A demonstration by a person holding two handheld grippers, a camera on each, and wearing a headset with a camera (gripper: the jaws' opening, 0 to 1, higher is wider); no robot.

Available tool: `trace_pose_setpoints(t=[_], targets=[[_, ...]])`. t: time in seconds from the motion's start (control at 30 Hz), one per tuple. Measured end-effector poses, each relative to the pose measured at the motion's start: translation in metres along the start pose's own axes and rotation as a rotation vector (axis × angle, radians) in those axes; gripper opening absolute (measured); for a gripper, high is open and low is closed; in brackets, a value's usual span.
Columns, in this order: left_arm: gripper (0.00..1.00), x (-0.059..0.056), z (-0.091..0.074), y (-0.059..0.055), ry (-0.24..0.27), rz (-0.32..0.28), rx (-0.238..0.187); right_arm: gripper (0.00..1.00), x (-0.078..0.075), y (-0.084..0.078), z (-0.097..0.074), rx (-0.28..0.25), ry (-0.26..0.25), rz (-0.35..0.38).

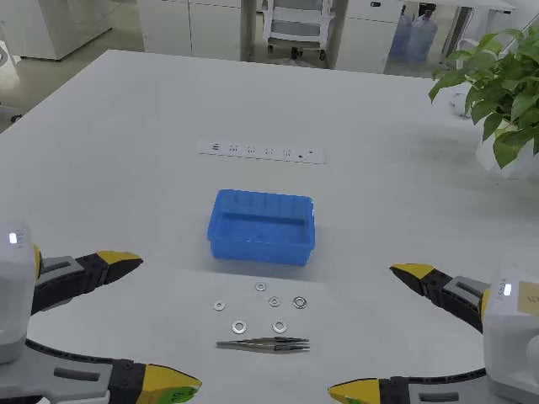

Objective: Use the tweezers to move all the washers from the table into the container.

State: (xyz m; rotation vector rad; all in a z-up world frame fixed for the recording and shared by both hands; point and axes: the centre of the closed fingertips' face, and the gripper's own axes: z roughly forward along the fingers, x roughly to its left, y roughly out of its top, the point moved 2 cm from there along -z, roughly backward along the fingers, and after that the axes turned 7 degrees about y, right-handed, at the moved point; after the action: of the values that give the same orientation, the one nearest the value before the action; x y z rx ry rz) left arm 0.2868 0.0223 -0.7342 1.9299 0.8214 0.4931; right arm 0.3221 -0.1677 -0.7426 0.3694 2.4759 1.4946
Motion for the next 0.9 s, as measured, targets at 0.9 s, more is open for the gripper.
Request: trace_pose_setpoints(t=[0.9], targets=[[0.97,0.004,0.0,0.008,0.014,0.017,-0.005,0.93,0.0,-0.002,0.001,0.011,0.01,-0.003]])
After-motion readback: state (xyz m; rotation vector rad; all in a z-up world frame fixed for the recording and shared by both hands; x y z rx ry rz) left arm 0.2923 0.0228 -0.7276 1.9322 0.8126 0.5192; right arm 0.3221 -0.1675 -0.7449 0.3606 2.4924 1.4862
